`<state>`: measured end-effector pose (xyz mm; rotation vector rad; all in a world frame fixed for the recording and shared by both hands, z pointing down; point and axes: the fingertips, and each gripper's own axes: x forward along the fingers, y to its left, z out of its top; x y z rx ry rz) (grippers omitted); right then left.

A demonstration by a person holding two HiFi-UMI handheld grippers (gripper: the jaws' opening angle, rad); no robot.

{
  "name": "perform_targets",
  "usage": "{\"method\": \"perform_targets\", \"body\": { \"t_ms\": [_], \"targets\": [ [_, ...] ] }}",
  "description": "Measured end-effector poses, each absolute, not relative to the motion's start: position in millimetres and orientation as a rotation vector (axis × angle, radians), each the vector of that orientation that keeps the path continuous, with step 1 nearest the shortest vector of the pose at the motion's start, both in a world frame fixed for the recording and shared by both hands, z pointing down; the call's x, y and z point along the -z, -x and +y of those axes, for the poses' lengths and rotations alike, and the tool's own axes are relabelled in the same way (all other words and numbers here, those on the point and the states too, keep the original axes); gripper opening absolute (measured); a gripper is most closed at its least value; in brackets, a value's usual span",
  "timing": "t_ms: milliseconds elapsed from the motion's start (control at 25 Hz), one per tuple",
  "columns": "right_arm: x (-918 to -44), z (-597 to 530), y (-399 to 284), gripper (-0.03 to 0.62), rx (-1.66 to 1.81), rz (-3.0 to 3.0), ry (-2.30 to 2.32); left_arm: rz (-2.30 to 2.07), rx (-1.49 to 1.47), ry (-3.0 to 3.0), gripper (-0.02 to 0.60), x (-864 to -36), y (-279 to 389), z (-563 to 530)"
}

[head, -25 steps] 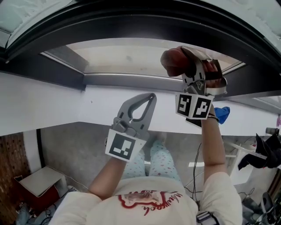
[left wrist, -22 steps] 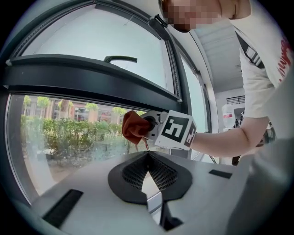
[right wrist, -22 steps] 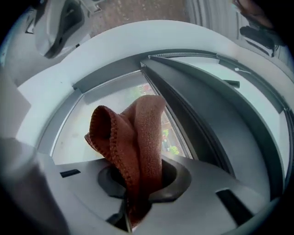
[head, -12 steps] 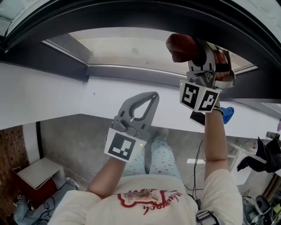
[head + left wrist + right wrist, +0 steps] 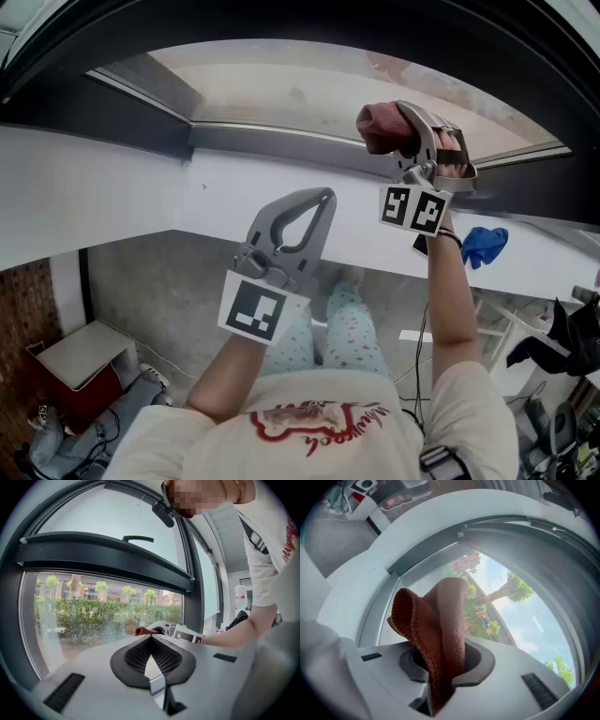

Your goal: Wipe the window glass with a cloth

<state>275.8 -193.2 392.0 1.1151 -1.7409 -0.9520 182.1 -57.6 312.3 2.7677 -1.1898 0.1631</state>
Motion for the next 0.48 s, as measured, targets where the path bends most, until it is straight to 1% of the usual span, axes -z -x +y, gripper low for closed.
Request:
{"method": "perform_targets", "body": {
  "t_ms": [160,480],
  "targets": [
    [-443,-192,-276,0.095,0.884,-1.763,-1.047,-1.204,-0.161,-2.759,0.018,-312,-182,-61],
    [-530,-189,-265,0.091,0.719,-1.801,-0.920,-1.250,-0.195,-2.704,0.018,-326,-175,-69]
  ]
}}
